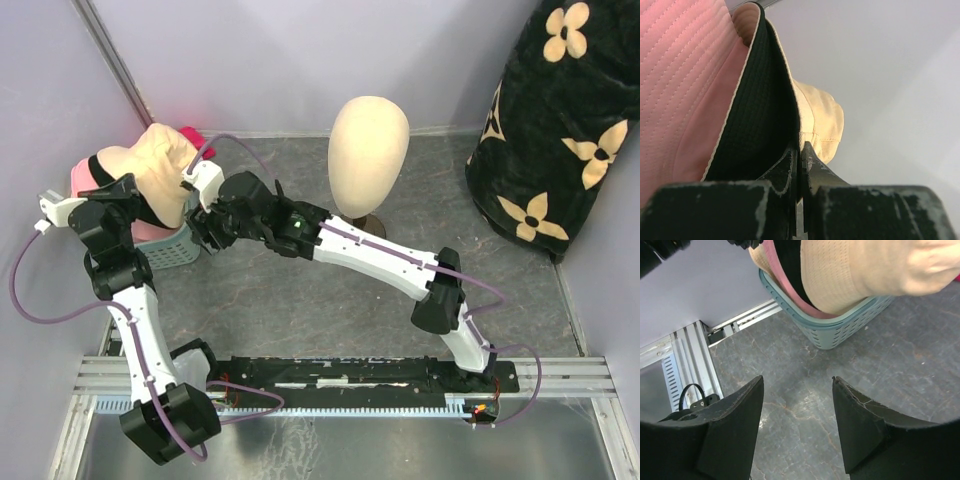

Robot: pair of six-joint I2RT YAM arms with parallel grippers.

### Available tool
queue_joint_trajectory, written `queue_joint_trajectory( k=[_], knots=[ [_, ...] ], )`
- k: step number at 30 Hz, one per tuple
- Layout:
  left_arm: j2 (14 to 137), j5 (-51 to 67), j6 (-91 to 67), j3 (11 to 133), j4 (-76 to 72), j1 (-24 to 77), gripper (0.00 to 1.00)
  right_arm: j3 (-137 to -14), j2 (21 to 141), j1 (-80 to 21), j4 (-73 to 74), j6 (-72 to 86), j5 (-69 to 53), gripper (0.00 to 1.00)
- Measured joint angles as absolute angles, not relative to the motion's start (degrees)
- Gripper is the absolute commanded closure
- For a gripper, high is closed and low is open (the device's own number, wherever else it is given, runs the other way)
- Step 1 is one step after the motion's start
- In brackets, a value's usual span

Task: Stack the hats
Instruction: Move the bin to the center of the board.

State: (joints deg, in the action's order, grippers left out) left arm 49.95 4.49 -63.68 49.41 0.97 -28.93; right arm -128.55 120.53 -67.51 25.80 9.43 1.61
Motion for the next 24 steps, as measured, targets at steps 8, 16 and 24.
queue_joint_trajectory(
  k=[8, 16, 24],
  knots=[
    [49.25, 4.25, -61.6, 48.88, 2.15, -28.91, 0.97, -128.86, 125.03, -67.77, 24.1, 15.09, 1.43, 0.33],
    [48.47, 3.46, -60.93, 48.62, 4.45, -28.91, 0.97, -133.8, 133.62, -67.46, 23.92, 21.52, 2.44, 0.31],
    [48.47, 3.09, -57.21, 49.08, 7.97, -28.93, 0.97, -135.46, 136.33, -65.67, 23.55, 27.07, 2.83, 0.3]
  ],
)
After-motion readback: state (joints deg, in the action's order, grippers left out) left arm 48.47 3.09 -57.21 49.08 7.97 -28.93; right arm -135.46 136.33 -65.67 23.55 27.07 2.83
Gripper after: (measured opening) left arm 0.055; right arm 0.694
